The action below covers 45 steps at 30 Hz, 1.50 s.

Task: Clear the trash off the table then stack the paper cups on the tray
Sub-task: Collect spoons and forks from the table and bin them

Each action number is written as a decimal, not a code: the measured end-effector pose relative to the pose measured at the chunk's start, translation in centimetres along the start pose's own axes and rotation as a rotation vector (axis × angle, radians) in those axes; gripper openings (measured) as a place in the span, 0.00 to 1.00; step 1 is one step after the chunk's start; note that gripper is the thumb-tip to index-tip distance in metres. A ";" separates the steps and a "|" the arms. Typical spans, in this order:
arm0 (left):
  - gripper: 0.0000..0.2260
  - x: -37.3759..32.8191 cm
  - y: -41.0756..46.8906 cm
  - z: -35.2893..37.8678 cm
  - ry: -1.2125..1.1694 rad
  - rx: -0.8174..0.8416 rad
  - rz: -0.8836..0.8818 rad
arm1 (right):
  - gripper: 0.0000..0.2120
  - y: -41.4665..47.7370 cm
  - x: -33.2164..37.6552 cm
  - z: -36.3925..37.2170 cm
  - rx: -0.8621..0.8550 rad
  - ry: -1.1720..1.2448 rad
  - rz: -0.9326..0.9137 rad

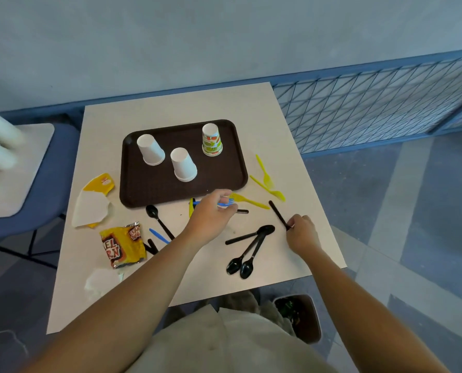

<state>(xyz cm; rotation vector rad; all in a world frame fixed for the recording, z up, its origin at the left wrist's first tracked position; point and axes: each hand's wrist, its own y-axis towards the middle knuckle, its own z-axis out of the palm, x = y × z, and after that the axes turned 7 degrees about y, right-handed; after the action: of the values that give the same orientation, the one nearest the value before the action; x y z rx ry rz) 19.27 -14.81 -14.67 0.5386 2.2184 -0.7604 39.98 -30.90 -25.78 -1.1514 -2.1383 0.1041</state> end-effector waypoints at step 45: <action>0.21 1.1 11.6 5.6 0.636 0.138 -0.041 | 0.07 18.5 2.9 -6.4 0.029 -0.500 -0.647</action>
<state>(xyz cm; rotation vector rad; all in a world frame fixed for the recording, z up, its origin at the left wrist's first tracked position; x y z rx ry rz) 27.97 -9.82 -22.79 0.9032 2.7735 -0.8506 55.84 -19.15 -26.32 -0.3852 -2.8362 0.1362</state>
